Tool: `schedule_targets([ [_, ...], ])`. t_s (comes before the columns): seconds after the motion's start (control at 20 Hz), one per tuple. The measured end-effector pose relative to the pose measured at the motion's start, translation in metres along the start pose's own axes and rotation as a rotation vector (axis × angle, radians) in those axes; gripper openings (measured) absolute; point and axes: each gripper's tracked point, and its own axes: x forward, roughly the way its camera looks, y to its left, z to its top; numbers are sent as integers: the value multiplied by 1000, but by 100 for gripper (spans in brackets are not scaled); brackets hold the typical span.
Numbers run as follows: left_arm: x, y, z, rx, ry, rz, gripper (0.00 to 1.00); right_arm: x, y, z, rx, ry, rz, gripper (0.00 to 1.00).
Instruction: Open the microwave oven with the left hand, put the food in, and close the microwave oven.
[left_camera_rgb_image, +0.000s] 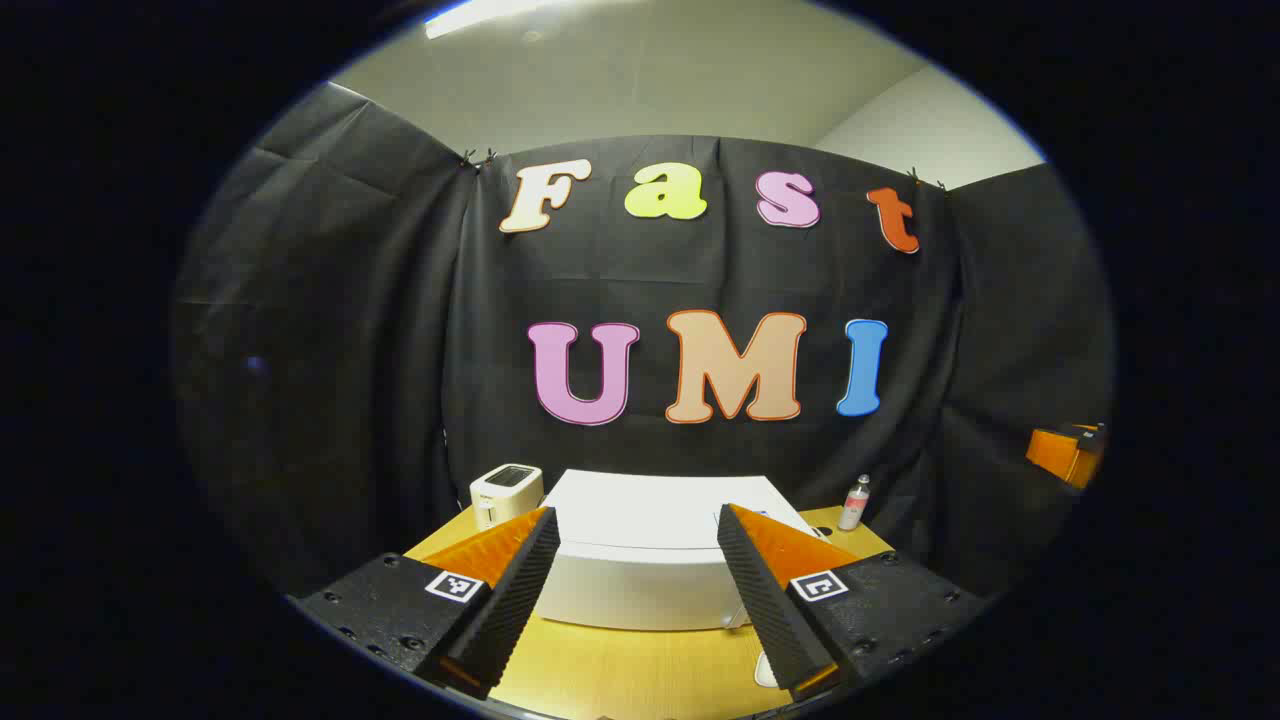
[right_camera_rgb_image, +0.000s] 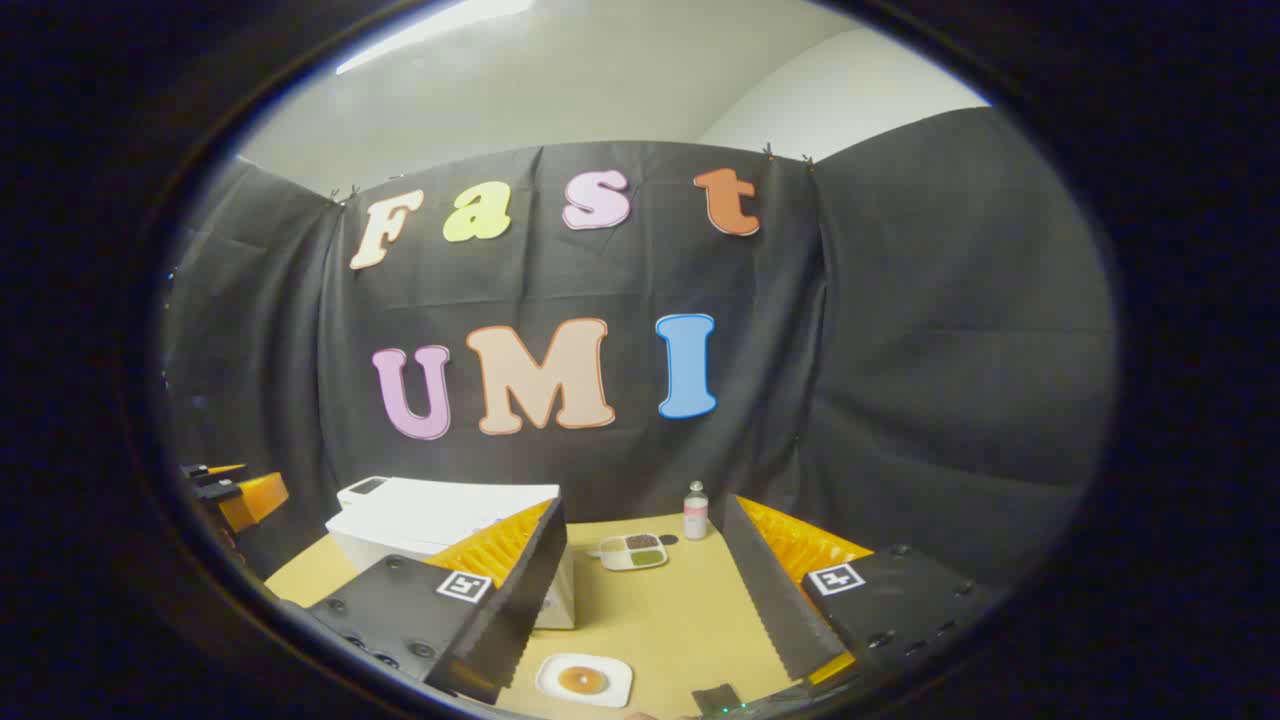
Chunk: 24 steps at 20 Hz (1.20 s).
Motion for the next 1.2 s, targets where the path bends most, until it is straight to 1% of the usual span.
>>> schedule_targets([
  [0.05,0,-3,0,-8,0,0,95,0,-1,-1,-8,6,7,91],
  [0.1,-1,-7,2,-15,-2,0,96,0,-3,-2,-15,11,13,92],
  [0.15,-1,-10,3,-18,-7,-1,95,0,-5,-2,-17,16,19,98],
  [0.3,-3,-17,8,-12,-23,5,96,2,-7,-3,4,31,46,98],
  [0.5,-7,-25,9,-14,-20,10,95,13,-17,-4,6,46,47,98],
  [0.85,-4,-25,2,-15,-3,33,96,24,-24,-1,24,46,55,98],
  [0.9,-2,-26,1,-11,-2,33,93,25,-24,-2,21,49,56,98],
  [1.15,7,-41,-16,-25,40,-4,94,30,-26,-12,21,68,57,99],
  [1.2,9,-43,-20,-19,47,-10,96,32,-27,-15,23,74,55,99],
])
